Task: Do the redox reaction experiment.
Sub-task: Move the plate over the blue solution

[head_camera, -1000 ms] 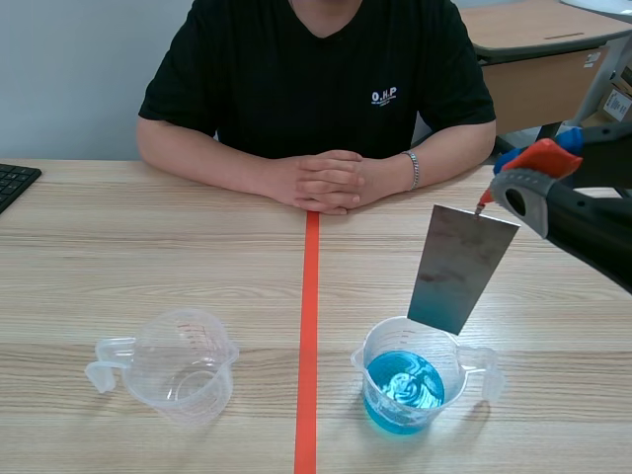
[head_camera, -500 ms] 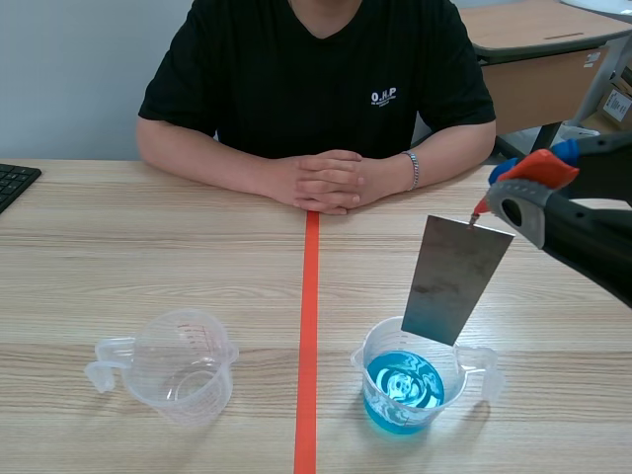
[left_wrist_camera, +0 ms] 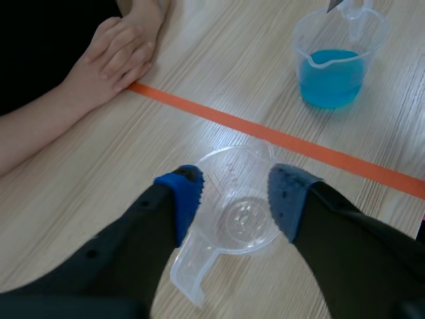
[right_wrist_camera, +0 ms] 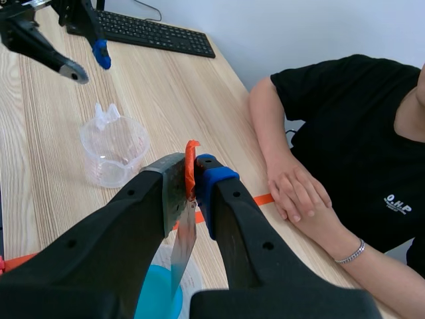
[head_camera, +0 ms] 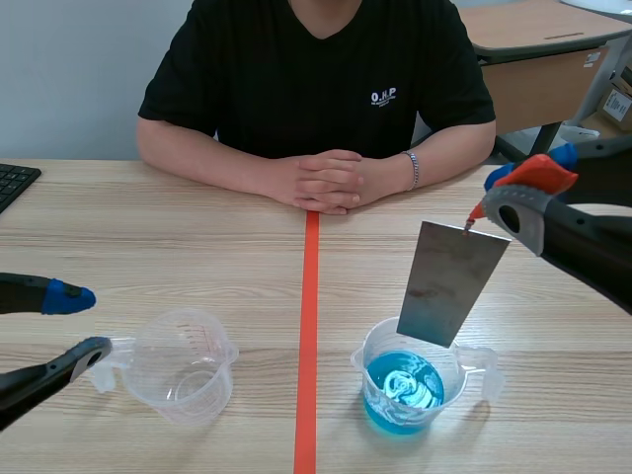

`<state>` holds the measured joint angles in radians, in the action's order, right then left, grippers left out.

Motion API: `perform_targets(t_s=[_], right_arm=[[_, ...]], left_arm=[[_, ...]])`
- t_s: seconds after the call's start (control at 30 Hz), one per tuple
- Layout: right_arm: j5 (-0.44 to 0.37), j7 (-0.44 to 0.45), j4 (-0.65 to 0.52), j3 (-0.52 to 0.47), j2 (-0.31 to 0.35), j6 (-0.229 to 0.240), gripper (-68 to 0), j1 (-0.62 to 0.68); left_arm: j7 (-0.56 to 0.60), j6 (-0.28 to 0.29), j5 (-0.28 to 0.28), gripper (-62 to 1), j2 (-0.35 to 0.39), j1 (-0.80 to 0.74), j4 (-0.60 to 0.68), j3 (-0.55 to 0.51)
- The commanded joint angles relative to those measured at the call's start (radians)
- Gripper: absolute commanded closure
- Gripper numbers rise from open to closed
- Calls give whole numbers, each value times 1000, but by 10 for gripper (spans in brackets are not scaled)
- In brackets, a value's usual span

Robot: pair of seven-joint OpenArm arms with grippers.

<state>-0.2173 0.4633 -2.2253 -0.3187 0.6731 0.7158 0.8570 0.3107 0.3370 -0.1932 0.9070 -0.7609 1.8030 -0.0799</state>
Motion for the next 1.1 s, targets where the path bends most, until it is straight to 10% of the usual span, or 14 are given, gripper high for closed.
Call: perform_targets(t_s=[0.0, 0.43, 1.07], right_arm=[[-14, 15, -5, -1, 6, 3, -15, -12], [-15, 16, -5, -1, 5, 12, -15, -12], [-15, 26, -5, -1, 5, 12, -15, -12]], left_arm=[[25, -1, -20, -171, -3, 12, 11, 21], [32, -2, -19, -53, 15, 352, 11, 391], [-227, -13, 74, -53, -308, 767, -67, 808]])
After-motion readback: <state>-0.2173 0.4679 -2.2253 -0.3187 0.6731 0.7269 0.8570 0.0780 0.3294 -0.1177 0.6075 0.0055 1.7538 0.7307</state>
